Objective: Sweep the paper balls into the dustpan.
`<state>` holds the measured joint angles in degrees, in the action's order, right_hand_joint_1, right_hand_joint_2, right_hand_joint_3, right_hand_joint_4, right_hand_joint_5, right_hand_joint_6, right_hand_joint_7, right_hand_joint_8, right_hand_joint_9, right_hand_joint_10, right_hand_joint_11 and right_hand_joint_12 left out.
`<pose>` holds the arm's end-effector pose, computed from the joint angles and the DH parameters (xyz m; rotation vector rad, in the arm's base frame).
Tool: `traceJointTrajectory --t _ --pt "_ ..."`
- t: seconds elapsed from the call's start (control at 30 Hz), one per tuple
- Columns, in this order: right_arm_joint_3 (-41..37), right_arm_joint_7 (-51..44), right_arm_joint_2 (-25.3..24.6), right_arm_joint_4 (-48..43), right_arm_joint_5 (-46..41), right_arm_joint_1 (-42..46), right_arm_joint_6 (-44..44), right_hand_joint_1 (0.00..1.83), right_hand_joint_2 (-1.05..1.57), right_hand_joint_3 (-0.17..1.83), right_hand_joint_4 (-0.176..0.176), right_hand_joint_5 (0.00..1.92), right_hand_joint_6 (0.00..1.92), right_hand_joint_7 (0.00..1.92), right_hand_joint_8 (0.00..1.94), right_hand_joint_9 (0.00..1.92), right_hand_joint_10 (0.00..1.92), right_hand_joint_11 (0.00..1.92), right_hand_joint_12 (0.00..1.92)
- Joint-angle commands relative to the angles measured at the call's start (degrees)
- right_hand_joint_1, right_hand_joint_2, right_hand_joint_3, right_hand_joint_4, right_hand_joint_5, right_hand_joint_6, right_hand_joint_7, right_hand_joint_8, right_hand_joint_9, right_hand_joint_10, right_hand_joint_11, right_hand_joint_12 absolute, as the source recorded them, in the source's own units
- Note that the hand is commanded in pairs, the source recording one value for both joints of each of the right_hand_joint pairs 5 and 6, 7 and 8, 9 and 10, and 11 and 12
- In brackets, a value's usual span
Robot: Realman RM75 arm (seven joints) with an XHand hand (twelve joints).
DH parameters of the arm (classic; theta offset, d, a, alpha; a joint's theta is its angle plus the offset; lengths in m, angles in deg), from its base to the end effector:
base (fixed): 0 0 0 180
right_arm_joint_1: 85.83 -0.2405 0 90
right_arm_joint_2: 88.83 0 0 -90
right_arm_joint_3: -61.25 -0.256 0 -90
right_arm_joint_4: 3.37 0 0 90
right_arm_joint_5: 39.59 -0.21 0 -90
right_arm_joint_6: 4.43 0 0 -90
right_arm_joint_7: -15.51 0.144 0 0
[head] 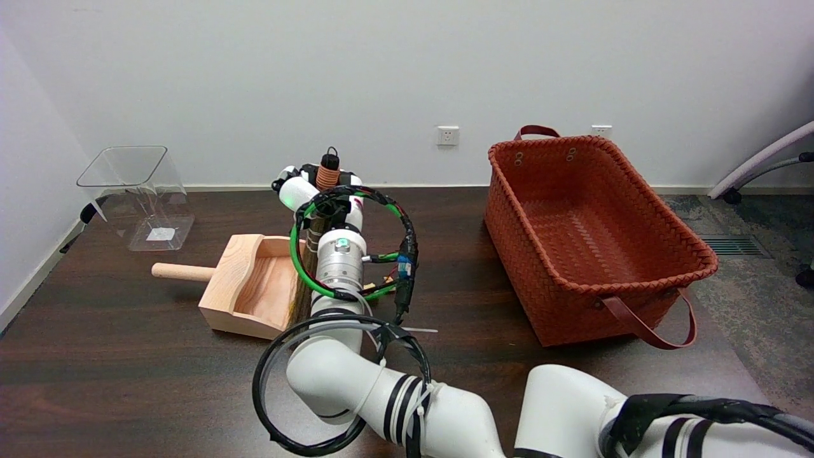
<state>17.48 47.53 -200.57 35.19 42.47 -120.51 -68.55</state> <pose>-0.2456 -0.4139 0.0403 0.8103 -1.1978 1.5920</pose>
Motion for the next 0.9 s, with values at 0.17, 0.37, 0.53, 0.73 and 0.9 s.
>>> traceJointTrajectory --t 0.17,0.37,0.53,0.73,0.9 --pt "1.19 3.13 0.35 2.39 6.47 -1.12 3.10 1.24 0.63 1.14 0.000 1.92 1.92 1.92 1.92 1.92 1.92 1.92 1.92" --pt "0.78 -2.63 0.67 5.03 7.63 -0.53 2.83 1.24 0.62 1.15 0.000 1.92 1.92 1.92 1.92 1.92 1.92 1.92 1.92" --pt "0.63 -11.90 1.73 8.15 7.59 0.50 2.55 1.25 0.62 1.15 0.000 1.92 1.92 1.92 1.92 1.92 1.92 1.92 1.92" --pt "0.63 -15.60 3.93 12.43 9.96 1.13 2.45 1.25 0.63 1.15 0.000 1.92 1.92 1.92 1.92 1.92 1.92 1.92 1.92" --pt "0.63 -20.32 6.07 16.93 11.76 1.74 2.55 1.26 0.62 1.15 0.000 1.92 1.92 1.92 1.92 1.92 1.92 1.92 1.92"
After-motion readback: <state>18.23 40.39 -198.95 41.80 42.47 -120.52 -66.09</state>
